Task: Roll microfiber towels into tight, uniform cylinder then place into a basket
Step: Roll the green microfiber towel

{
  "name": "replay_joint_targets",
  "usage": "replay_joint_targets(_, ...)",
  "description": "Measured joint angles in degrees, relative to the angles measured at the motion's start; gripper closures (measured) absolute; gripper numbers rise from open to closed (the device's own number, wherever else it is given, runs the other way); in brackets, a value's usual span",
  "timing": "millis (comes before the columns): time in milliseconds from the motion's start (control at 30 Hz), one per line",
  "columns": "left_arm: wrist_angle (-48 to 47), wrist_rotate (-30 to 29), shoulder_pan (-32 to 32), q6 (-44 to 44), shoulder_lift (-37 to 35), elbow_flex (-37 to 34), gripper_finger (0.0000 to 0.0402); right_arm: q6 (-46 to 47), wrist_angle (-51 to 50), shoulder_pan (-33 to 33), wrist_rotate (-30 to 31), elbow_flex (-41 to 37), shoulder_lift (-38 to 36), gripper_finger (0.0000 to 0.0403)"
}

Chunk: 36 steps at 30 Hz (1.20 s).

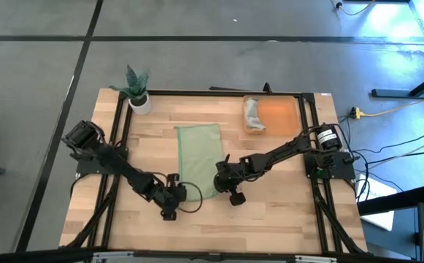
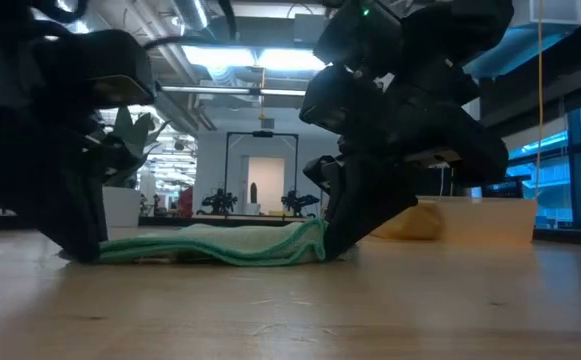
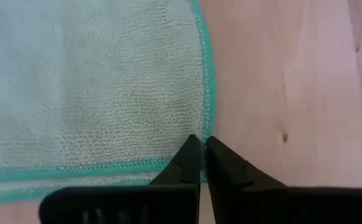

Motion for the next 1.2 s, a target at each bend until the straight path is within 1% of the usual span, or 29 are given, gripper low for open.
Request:
replay_joint_targets(133,-0.6,7.04,2.42,-1.66,-3.0,-0.26,0.04,0.08,-0.29,-1.85,-4.43,-0.02,-0.15,0.04)
replay_joint_targets(233,-1.73,10.65,4.69,-3.67,-5.75,-0.5,0.0401,1.44,-0.53,-3.15,-6.57,-0.02,-0.69,0.04)
replay_joint_targets(300,-1.81,12.88,6.2,-6.07,-7.46,-0.43,0.0401,2.73,-0.88,-4.15,-9.09,-0.02,-1.12,0.04)
replay_joint_targets(433,-4.05,15.27,9.07,-10.4,-10.58,-0.39,0.0401,7.89,-1.01,-6.5,-16.91,-0.13,-2.3,0.04)
replay_joint_targets(500,-5.92,15.32,10.28,-11.67,-12.25,-0.39,0.0401,11.36,-0.98,-7.65,-20.31,-0.13,-2.81,0.04)
replay_joint_targets(633,-9.52,14.88,12.99,-14.57,-15.39,-0.35,0.0401,20.55,-1.01,-9.93,-24.13,-0.13,-2.97,0.04)
replay_joint_targets(733,-12.56,14.89,15.01,-17.26,-17.47,-0.32,0.0401,27.58,-0.94,-11.51,-24.32,-0.13,-2.97,0.04)
replay_joint_targets(933,-15.95,14.86,17.86,-18.53,-17.98,-0.27,0.0401,34.79,0.17,-14.28,-23.86,-0.11,-2.97,0.04)
replay_joint_targets(1067,-16.17,13.62,19.0,-18.27,-17.11,-0.26,0.0401,37.61,0.08,-15.13,-19.11,-0.11,-2.97,0.04)
replay_joint_targets(1200,-16.62,11.93,19.62,-18.09,-15.93,-0.26,0.0401,37.28,-0.85,-15.21,-14.09,-0.11,-2.97,0.04)
